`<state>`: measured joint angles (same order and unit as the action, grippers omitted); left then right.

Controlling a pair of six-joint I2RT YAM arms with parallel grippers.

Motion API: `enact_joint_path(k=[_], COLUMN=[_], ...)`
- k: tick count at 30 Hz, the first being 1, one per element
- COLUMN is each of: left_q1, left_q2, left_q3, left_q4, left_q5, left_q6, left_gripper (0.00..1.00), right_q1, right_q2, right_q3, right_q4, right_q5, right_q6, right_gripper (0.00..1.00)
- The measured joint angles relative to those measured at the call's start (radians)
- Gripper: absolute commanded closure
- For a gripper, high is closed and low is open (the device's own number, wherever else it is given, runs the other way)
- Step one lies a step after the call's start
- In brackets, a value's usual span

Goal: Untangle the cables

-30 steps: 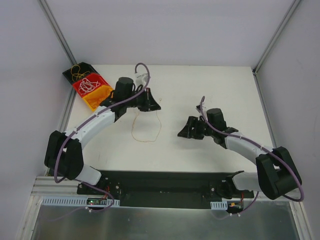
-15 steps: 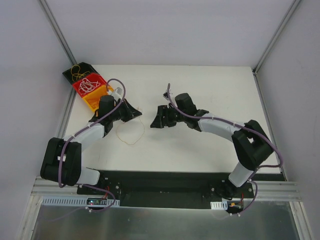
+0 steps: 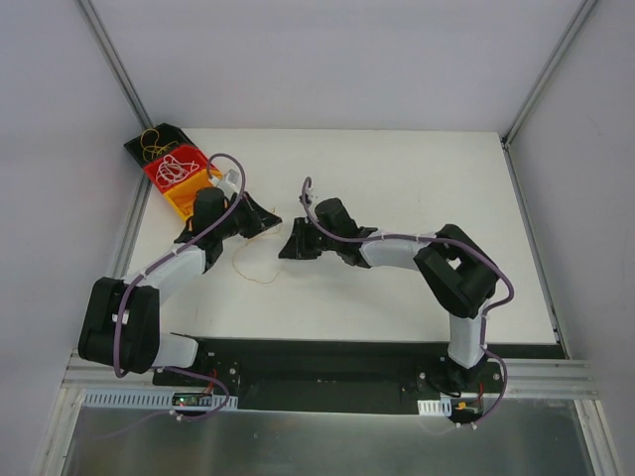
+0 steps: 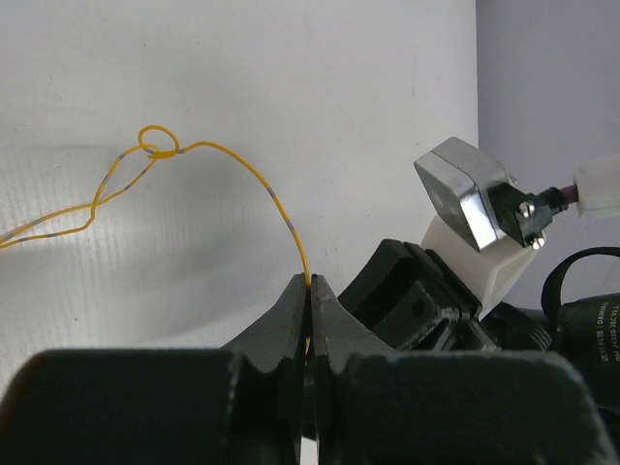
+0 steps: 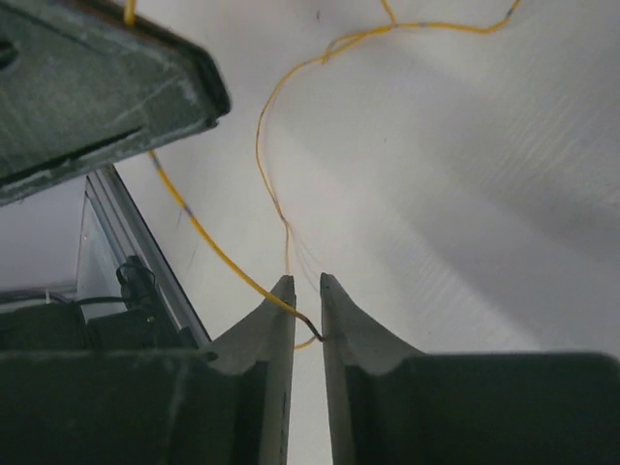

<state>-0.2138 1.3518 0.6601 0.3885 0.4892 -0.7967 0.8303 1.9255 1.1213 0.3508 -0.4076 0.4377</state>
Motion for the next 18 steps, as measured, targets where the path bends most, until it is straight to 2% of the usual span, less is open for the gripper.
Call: enact_joint_path(k=[1, 6, 12, 18], left_q1=[0.000, -0.005, -0.016, -0.016], left_q2=[-0.004, -0.026, -0.021, 0.010], left_q3=[0.000, 0.000, 0.023, 0.025], left_q4=[-0.001, -0.069, -0.217, -0.301], left_q5=[0.000, -0.002, -0.019, -0.128], left_q6=[0.000, 0.018, 0.111, 0.186], left_gripper=[1.00, 1.00, 1.00, 1.00], right_q1=[0.000, -0.038, -0.050, -0.074], right_q2=[0.000, -0.073, -0.246, -0.275], right_q3=[-0.005, -0.092, -0.085, -0.072], right_q4=[0.017, 0.042, -0.274, -0.525], right_q5=[0.016, 0.133, 0.341, 0.474], right_q6=[0.011, 0.024, -0.071, -0.132], right_gripper=[1.00, 1.00, 1.00, 1.00])
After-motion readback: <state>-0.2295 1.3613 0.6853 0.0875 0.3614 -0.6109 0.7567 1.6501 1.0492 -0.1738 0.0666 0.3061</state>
